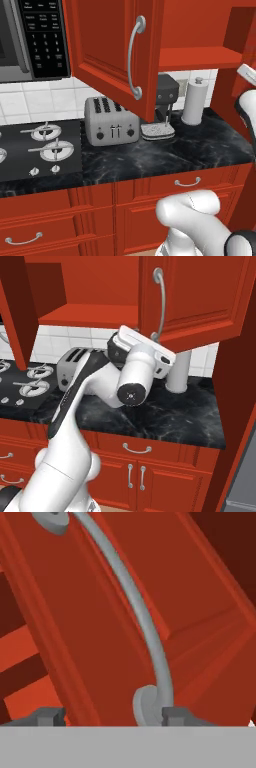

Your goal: Close all open cabinet doors.

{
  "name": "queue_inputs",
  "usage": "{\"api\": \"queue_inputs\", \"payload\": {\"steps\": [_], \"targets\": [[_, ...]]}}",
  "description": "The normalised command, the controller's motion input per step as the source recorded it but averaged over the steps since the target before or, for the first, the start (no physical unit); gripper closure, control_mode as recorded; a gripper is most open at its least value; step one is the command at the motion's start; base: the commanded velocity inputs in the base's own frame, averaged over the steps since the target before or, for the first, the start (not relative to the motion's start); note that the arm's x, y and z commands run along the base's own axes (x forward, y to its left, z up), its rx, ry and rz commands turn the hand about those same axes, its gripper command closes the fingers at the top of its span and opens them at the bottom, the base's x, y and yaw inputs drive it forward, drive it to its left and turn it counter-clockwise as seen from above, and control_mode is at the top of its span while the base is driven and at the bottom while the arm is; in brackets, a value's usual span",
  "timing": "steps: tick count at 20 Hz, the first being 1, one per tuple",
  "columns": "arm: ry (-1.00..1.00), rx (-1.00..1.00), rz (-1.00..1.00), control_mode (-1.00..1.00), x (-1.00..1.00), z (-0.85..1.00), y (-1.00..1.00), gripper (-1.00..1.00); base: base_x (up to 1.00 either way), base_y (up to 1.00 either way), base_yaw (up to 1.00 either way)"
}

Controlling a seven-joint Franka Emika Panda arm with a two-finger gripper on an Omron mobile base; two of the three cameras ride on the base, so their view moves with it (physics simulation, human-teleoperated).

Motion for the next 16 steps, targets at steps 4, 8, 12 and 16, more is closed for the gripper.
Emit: {"api": "queue_inputs", "payload": {"steps": [4, 8, 12, 16], "targets": [[-0.07, 0.11, 0.14, -1.00, 0.55, -0.04, 0.00, -1.00, 0.00, 0.00, 0.00], [-0.09, 0.09, 0.09, -1.00, 0.61, -0.05, 0.00, -1.00, 0.00, 0.00, 0.00], [-0.06, 0.08, 0.04, -1.00, 0.74, 0.00, 0.00, -1.00, 0.00, 0.00, 0.00], [0.00, 0.05, 0.00, -1.00, 0.91, 0.00, 0.00, -1.00, 0.00, 0.00, 0.00]]}}
